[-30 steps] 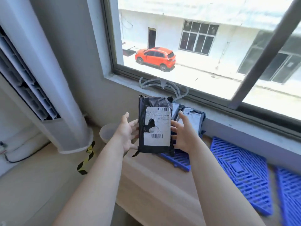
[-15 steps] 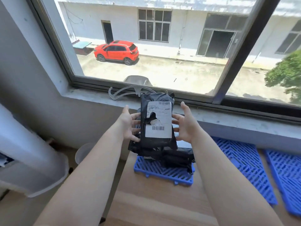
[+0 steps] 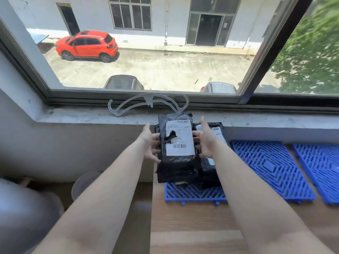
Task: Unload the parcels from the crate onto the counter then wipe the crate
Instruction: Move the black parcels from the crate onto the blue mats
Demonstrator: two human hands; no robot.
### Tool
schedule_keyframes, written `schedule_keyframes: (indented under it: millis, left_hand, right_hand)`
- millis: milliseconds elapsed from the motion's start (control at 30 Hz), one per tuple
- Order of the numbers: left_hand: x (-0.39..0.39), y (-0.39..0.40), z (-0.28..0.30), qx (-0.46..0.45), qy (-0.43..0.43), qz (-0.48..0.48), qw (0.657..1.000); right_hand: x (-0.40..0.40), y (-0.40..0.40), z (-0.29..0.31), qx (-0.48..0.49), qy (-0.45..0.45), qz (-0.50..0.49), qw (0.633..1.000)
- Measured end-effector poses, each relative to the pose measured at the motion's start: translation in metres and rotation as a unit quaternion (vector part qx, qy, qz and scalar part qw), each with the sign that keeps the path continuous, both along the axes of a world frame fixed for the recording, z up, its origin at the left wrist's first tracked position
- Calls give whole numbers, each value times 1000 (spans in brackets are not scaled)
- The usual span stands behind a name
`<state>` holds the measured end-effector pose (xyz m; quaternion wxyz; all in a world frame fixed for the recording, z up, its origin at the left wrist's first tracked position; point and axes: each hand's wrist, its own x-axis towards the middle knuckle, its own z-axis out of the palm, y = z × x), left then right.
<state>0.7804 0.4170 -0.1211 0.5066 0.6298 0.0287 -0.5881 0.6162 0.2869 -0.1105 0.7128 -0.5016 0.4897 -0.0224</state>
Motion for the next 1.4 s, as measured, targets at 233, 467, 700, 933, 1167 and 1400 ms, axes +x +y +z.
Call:
schedule_keyframes:
  millis: [233,467,700,933,1167,1400]
  left_hand:
    - [-1,-13,-1,-16,4,-43,999]
    - [-1,-12,5,-17,-65,-110,992]
    - [-17,-17,3,-3,-540,-245,805]
    - [-73,-25,-7,-15,-754,-371,542]
    - [-156,-34,-12,-77,-781,-415,461]
    - [-300,-39,-11,-73,-774,-478,408]
  right_hand:
    - [-4,-5,-10,-20,-10,-48,999]
    - [2,10,-8,-114,9,-35,993]
    - [-10,17,-7,-418,105,78,899]
    - [-63,25,1,-605,339,246,677]
    - [-144,36,-9,-579,408,255,658]
    - [-299,65,-13,-546,456,167,683]
